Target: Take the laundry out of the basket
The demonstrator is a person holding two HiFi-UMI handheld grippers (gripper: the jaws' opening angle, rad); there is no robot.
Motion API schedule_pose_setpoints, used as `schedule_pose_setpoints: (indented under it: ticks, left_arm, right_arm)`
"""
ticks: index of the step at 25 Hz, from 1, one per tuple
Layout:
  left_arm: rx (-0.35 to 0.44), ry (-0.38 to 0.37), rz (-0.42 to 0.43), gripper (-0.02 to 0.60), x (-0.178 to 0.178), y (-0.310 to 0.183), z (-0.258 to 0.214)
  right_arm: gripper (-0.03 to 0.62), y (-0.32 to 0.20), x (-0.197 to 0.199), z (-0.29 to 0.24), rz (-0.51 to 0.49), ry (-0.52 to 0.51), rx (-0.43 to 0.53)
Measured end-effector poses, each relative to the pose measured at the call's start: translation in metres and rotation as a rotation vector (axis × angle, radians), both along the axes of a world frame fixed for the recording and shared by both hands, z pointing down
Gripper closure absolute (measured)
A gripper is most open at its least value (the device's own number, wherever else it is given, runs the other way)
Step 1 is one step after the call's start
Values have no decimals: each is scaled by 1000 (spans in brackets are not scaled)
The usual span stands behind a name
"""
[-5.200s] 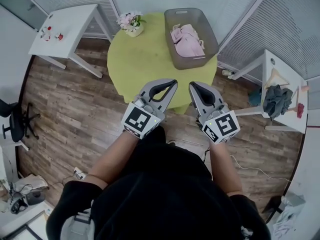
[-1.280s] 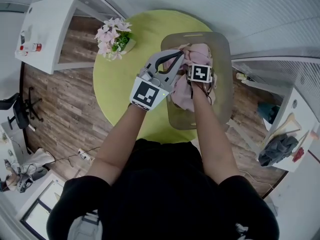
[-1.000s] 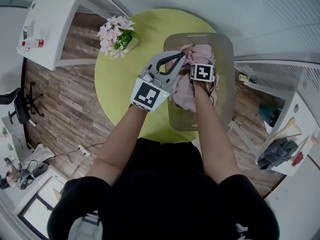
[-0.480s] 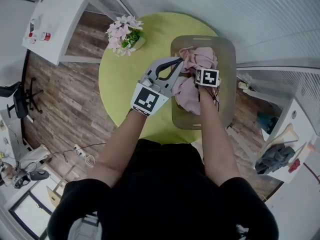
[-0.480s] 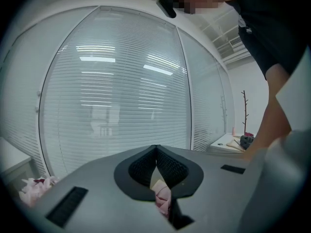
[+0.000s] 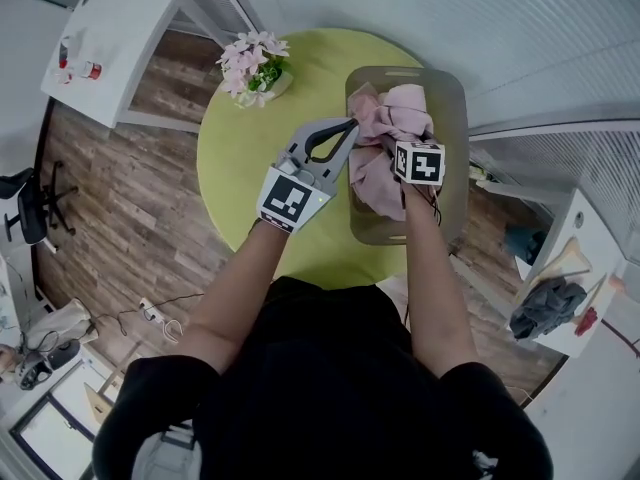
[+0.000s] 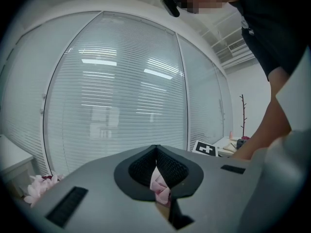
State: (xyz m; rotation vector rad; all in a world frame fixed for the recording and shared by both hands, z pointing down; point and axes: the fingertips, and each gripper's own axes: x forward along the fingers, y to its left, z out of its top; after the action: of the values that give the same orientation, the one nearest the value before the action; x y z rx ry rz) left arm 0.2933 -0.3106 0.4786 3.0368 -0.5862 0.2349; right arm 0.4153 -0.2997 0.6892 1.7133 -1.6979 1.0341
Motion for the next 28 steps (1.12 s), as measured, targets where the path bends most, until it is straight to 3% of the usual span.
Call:
schedule_pose_setpoints:
  ticks: [15,28]
  left_arm:
    - [45,67,11,571,-17,26,-40]
    - [125,71,-20,571,-48,39,-87]
  right_arm:
    - [197,7,-19,-109,-137,138,134]
    - [198,19,-63,-196,-387,290,180]
